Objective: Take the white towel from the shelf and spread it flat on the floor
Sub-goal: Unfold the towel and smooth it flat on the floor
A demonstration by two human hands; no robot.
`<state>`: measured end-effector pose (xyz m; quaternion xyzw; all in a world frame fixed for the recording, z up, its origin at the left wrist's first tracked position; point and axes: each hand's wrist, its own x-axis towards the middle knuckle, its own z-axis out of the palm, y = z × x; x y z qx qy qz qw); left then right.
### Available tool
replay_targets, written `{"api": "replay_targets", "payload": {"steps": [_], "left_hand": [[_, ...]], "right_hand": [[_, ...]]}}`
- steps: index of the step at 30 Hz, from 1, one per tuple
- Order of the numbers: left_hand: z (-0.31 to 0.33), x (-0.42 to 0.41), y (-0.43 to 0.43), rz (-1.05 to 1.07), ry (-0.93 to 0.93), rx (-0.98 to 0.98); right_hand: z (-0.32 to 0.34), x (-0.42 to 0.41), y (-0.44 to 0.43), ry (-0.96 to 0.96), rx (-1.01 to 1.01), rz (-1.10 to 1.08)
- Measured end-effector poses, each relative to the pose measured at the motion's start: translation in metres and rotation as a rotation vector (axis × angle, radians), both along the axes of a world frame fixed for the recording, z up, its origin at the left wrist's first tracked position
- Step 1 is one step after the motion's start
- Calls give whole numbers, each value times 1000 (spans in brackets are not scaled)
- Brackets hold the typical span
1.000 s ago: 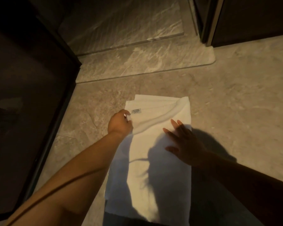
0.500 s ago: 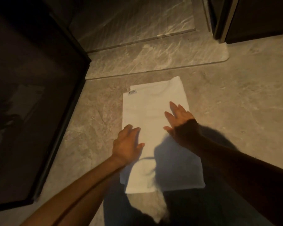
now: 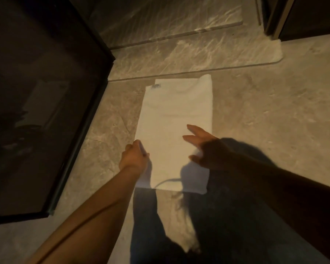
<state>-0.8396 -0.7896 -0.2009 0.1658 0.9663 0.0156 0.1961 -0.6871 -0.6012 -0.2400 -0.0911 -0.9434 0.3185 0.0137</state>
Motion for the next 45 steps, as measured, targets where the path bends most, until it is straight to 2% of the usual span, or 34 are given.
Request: {"api": "replay_targets", "payload": {"steps": [2,6,12,15,17,22,27,30,38,41,43,45], "left_hand": [[3,1,-6,31,-43,-5],[2,20,-28,-24,-66,14],[0,31,-49,79,-69,38],[4,24,-54,116,-155,75],[10,23,-55,182,-166,152],[32,28,-41,127,67,437],[59,47,18,286,63,817],[65,69,59,169,2,859],[64,140,140,-187,-168,807],[47,166,151,-423,-303,646],[34,174,150,-504,-429,520],[25,173,148,-554,-447,462]], "right_hand": [[0,10,-3,32,-1,-27],[-15,39,-14,-61,6,-4],[-10,37,-19,-105,70,15],[-7,30,-27,-179,129,23],[-1,21,-34,-261,186,20],[25,15,-24,-315,181,16],[25,76,5,-386,249,-132],[22,113,19,-449,223,-148],[50,179,61,-424,112,-345],[61,198,73,-431,98,-410],[65,207,78,-443,87,-454],[66,211,81,-459,85,-474]]}}
